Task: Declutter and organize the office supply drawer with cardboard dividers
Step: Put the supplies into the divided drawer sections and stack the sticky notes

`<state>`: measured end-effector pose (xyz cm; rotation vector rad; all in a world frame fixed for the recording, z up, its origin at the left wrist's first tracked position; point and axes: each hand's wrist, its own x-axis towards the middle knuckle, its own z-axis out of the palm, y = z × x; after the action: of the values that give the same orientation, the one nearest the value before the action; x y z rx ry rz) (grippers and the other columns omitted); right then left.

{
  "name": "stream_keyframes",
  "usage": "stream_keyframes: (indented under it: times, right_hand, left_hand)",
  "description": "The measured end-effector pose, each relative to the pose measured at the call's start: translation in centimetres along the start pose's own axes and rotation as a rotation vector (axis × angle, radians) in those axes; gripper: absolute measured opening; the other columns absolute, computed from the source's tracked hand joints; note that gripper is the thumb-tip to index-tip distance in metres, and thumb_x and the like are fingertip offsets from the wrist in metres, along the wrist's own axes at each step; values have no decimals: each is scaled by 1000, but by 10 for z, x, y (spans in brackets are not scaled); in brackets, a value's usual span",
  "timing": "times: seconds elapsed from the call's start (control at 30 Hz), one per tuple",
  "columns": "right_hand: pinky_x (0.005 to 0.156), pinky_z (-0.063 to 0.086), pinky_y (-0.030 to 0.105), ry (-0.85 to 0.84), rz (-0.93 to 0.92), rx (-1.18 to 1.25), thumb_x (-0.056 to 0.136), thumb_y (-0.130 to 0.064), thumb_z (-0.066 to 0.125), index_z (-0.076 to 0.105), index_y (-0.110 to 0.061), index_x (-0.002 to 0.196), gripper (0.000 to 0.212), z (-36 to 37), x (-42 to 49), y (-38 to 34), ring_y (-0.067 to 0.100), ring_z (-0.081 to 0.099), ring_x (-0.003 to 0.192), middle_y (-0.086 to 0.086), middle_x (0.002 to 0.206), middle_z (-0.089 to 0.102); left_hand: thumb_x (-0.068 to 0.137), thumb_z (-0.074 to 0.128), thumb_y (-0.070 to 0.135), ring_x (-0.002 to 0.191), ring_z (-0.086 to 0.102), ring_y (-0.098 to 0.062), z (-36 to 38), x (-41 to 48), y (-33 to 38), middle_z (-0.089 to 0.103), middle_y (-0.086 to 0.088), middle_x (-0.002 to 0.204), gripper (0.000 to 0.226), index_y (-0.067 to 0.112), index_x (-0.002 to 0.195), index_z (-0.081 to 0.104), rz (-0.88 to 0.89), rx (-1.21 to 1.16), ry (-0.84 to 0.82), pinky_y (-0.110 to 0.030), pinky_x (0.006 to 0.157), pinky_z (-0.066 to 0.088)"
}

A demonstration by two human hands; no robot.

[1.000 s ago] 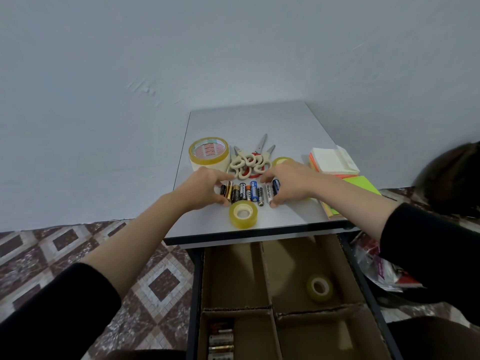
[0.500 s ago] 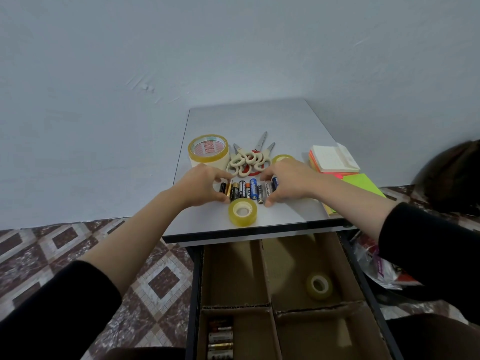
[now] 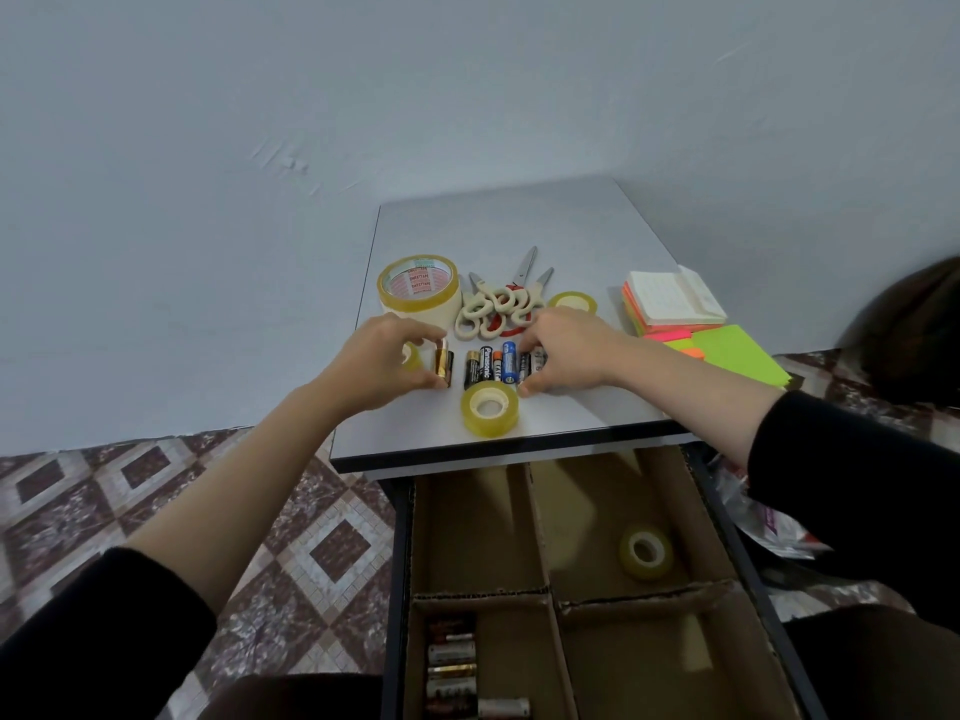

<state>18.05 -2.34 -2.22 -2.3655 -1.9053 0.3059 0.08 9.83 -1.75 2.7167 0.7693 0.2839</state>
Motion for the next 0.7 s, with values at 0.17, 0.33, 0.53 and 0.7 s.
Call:
stream_keyframes:
  times: [0.17, 0.33, 0.53, 0.7]
  right_hand:
    - [57, 36, 25, 31, 1, 0, 79, -40, 69, 67, -10, 93, 33, 0, -4, -3, 16, 53, 75, 0, 80, 59]
    - [65, 39, 29, 61, 21, 66, 79, -36, 70, 67, -5, 95, 34, -1, -13, -4, 21, 54, 80, 12, 94, 64]
    - [72, 42, 35, 158, 17, 64, 77, -39, 71, 68, 0, 103, 47, -15, -37, -6, 33, 58, 93, 20, 96, 64]
    - [76, 42, 35, 185, -8, 195, 76, -37, 74, 69, -1, 106, 47, -10, -83, -20, 23, 53, 85, 10, 90, 60]
  left_hand:
    - [71, 78, 30, 102, 54, -15, 0, -10, 1, 63, -4, 113, 52, 20, 120, 62, -15, -11, 26, -25, 88, 39]
    - [70, 78, 32, 102, 58, -12, -6, -23, 9, 65, -2, 113, 54, 17, 119, 62, -1, -58, 69, -23, 88, 40]
    - [68, 80, 27, 92, 58, -3, -13, -53, 26, 64, -1, 117, 56, 15, 120, 61, -8, -141, 101, -21, 88, 42]
    - [68, 80, 13, 92, 63, -3, 1, -92, 37, 64, 3, 108, 52, 18, 116, 61, -58, -369, 64, -21, 90, 50]
